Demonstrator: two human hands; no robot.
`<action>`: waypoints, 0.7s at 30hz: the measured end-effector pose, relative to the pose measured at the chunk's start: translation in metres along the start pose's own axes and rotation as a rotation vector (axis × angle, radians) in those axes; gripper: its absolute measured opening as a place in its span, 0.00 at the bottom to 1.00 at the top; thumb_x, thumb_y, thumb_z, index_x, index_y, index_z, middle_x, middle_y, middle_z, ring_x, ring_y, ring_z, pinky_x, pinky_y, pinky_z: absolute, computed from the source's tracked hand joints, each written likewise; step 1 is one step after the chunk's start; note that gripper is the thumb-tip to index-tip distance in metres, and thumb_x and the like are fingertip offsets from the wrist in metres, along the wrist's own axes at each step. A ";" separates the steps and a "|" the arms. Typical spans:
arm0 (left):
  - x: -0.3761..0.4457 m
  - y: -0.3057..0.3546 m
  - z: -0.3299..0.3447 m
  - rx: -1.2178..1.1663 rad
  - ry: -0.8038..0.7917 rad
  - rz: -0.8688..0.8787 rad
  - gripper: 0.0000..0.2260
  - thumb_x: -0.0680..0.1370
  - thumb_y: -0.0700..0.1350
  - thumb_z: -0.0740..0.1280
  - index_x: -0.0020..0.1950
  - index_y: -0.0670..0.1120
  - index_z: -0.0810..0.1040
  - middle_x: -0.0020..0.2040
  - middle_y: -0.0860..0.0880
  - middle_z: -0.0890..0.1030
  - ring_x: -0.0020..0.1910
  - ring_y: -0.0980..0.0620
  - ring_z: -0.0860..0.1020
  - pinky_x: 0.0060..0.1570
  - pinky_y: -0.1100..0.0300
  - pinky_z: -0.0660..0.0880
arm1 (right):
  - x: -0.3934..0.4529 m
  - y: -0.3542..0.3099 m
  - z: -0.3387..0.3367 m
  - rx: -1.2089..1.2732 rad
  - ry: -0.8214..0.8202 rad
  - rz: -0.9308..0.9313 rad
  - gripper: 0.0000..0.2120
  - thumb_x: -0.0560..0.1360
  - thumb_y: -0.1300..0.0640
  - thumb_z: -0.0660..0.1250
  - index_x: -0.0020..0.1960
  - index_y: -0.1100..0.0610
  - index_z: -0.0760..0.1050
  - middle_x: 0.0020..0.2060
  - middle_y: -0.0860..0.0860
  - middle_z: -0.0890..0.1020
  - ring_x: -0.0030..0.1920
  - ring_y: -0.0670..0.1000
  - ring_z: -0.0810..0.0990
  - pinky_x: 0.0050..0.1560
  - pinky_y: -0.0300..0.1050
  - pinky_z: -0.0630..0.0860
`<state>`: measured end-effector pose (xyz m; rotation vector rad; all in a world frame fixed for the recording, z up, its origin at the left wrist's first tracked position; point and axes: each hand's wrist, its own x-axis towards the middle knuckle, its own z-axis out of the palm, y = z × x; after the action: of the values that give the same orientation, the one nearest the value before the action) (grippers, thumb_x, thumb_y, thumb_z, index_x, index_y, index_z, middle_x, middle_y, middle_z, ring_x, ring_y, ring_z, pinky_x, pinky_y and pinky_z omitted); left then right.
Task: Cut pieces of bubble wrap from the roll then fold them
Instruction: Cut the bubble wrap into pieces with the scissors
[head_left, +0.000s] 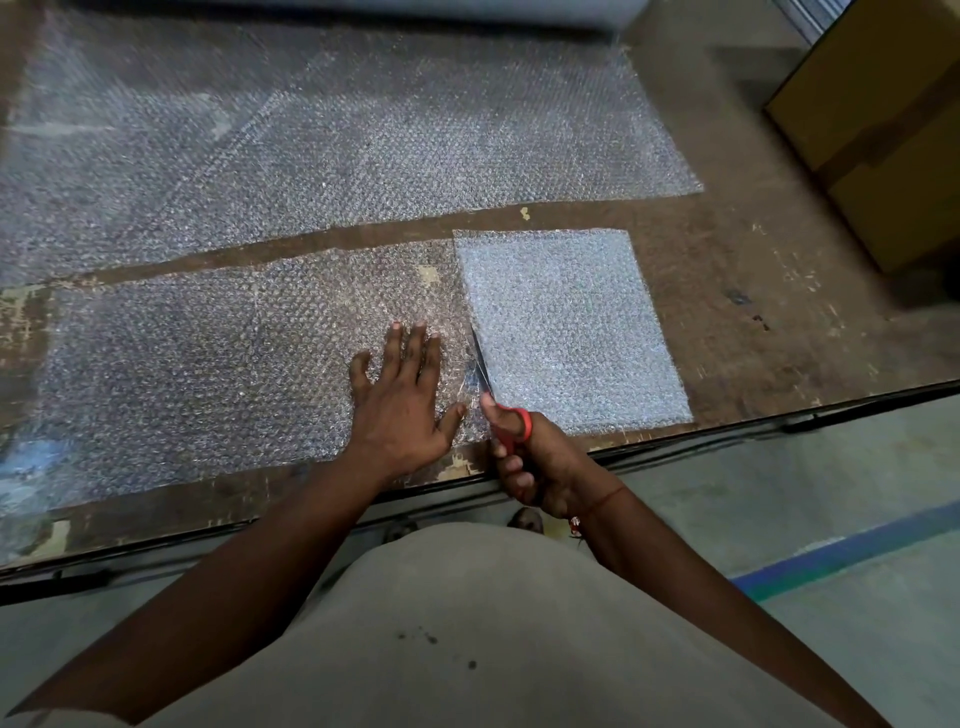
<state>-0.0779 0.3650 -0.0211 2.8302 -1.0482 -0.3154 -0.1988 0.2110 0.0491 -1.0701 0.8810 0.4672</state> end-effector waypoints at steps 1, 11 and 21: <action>0.000 0.000 0.000 0.006 -0.004 -0.001 0.44 0.79 0.71 0.41 0.88 0.46 0.41 0.88 0.44 0.39 0.86 0.42 0.36 0.79 0.31 0.47 | 0.000 -0.003 0.000 -0.009 0.003 0.006 0.19 0.77 0.37 0.72 0.42 0.51 0.73 0.26 0.46 0.70 0.21 0.41 0.63 0.18 0.32 0.57; 0.000 0.000 -0.002 0.029 -0.005 -0.003 0.45 0.77 0.71 0.40 0.88 0.46 0.42 0.88 0.44 0.39 0.86 0.42 0.36 0.79 0.32 0.46 | 0.004 -0.007 0.002 -0.021 0.032 0.014 0.17 0.79 0.45 0.75 0.41 0.52 0.72 0.25 0.45 0.70 0.20 0.41 0.63 0.19 0.32 0.57; 0.000 0.000 -0.001 0.023 0.005 -0.001 0.44 0.78 0.71 0.42 0.88 0.46 0.42 0.88 0.44 0.39 0.86 0.42 0.37 0.79 0.32 0.46 | 0.009 -0.025 0.001 -0.104 0.013 0.074 0.26 0.77 0.33 0.70 0.36 0.52 0.68 0.22 0.46 0.68 0.18 0.42 0.62 0.17 0.32 0.56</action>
<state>-0.0779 0.3652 -0.0197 2.8507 -1.0569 -0.2985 -0.1756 0.2006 0.0562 -1.1396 0.9186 0.5736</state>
